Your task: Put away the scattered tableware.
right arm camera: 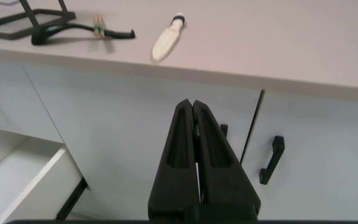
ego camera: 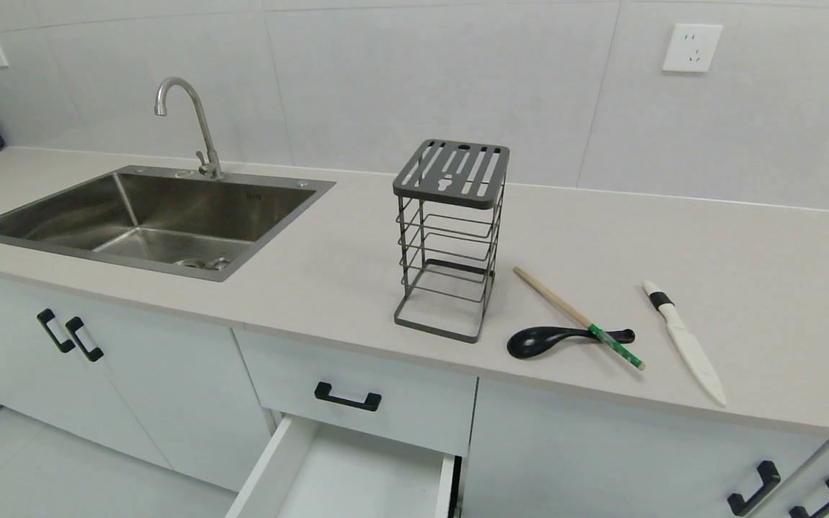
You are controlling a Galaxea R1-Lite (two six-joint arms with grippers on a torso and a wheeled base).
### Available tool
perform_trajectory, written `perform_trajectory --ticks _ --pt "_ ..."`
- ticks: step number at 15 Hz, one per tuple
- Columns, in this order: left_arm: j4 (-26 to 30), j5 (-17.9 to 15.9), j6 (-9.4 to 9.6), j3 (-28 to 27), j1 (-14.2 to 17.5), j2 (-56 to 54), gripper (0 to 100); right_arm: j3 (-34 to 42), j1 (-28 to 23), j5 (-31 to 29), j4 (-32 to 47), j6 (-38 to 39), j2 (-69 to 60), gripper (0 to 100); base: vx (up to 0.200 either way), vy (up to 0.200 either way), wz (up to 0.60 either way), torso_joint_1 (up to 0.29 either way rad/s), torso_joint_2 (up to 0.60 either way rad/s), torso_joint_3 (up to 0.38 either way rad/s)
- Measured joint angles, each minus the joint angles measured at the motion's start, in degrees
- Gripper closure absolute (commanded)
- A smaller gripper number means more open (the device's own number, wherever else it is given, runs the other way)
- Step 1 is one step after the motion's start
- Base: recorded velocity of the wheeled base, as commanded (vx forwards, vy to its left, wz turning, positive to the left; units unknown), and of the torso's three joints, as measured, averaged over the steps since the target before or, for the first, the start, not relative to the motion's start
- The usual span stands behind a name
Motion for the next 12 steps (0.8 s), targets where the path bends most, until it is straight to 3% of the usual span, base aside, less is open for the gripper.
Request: perform_trajectory --ticks 5,11,12 --pt "0.00 0.00 0.00 0.00 0.00 0.00 0 -0.01 -0.07 0.01 -0.01 0.00 -0.02 100 0.000 0.000 0.00 0.211 -0.45 -0.238" --pt "0.00 0.00 0.00 0.00 0.00 0.00 0 0.00 -0.07 0.00 0.02 0.00 -0.02 100 0.000 0.000 0.00 0.019 -0.04 -0.020" --pt "0.00 0.02 0.00 0.00 0.00 0.00 0 0.00 -0.07 0.01 0.02 0.00 0.00 0 0.000 0.000 0.00 0.000 0.00 0.000"
